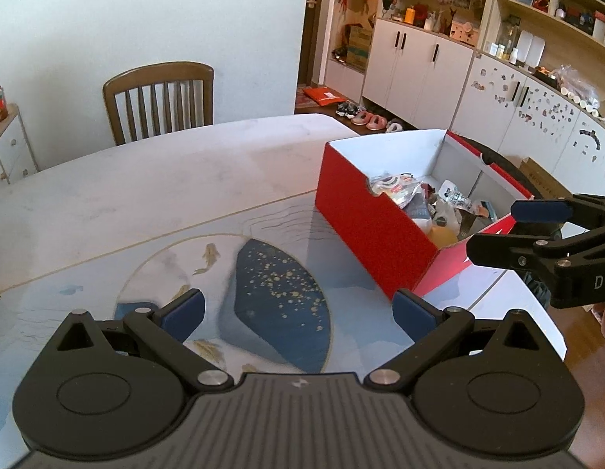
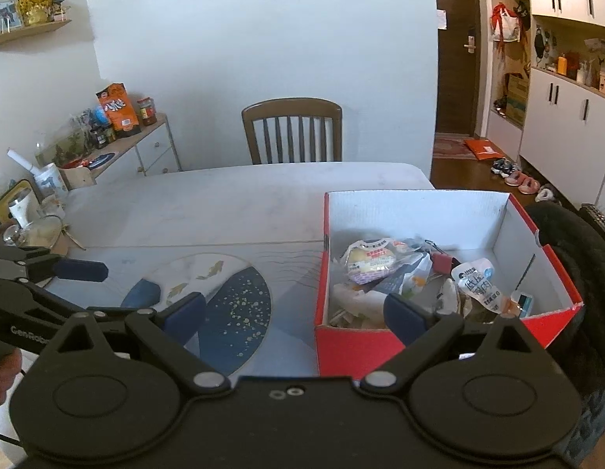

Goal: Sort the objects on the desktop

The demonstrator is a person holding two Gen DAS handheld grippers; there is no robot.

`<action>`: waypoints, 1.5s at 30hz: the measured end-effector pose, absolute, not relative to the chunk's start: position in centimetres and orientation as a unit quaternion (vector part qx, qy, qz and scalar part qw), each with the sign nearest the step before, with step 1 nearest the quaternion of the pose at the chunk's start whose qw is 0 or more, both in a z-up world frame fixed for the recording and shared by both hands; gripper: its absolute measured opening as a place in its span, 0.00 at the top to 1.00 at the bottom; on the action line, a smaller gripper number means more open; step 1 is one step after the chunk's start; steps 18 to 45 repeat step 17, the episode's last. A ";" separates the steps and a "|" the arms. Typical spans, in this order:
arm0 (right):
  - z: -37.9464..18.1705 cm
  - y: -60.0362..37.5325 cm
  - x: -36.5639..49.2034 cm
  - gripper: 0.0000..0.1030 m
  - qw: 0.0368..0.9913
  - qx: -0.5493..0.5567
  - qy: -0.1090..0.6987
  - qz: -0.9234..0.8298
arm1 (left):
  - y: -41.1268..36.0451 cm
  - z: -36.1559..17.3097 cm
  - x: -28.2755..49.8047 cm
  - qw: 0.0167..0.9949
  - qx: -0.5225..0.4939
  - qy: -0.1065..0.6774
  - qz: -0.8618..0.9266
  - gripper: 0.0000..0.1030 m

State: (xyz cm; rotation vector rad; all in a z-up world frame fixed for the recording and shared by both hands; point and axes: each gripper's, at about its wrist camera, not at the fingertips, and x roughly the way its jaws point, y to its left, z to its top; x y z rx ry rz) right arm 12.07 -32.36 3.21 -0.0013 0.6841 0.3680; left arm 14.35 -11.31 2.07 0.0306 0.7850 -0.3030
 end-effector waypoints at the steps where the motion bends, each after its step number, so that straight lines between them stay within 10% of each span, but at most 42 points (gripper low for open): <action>1: 3.1 -32.2 12.0 0.05 0.926 -0.001 0.334 0.176 | -11.1 2.0 14.3 0.912 0.016 0.382 -0.147 0.00; 45: 2.0 -28.7 11.6 0.05 0.923 0.003 0.349 0.164 | -8.1 1.3 13.9 0.908 0.021 0.389 -0.156 0.00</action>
